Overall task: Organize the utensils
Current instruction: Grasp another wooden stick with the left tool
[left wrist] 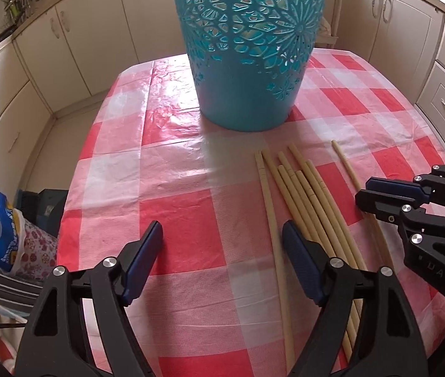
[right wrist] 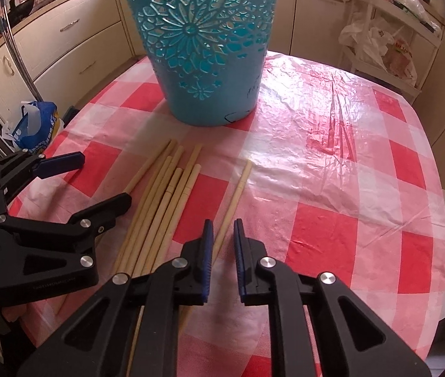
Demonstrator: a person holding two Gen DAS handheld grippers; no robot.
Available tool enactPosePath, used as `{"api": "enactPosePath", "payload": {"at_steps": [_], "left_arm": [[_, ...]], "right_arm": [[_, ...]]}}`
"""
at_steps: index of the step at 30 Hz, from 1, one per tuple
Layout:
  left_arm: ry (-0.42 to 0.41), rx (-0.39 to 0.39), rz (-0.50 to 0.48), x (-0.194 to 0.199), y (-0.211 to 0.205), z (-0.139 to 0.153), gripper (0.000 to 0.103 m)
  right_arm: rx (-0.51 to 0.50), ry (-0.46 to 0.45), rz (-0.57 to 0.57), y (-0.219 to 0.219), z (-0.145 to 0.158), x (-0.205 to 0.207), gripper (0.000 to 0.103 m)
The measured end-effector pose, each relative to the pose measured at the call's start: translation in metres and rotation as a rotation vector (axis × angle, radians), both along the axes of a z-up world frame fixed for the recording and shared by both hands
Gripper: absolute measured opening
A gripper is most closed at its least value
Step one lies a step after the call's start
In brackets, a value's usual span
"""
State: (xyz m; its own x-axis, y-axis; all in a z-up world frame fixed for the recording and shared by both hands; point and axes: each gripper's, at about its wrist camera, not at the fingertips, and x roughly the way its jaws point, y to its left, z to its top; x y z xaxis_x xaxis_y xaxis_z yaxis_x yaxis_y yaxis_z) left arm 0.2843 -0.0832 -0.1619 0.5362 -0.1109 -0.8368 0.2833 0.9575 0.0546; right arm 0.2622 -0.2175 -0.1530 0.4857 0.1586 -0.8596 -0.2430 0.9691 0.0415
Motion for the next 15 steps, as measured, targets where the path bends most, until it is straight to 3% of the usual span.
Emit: {"api": "enactPosePath", "payload": {"at_steps": [5,7,11,15], "left_arm": [[0.007,0.021,-0.027,0.003,-0.01,0.003,0.061],[0.013,0.014,-0.052,0.002,-0.014,0.004,0.049],[0.031,-0.021,-0.091,-0.001,-0.019,0.005,0.007],[0.073,-0.103,-0.083,-0.001,-0.01,0.006,0.005]], "right_arm": [[0.018,0.024,0.002,-0.003,0.0,0.001,0.007],[0.01,0.025,0.009,-0.004,0.0,0.0,0.006],[0.0,0.022,0.012,-0.003,0.0,-0.004,0.005],[0.006,0.031,0.005,-0.002,0.001,-0.009,0.005]]}}
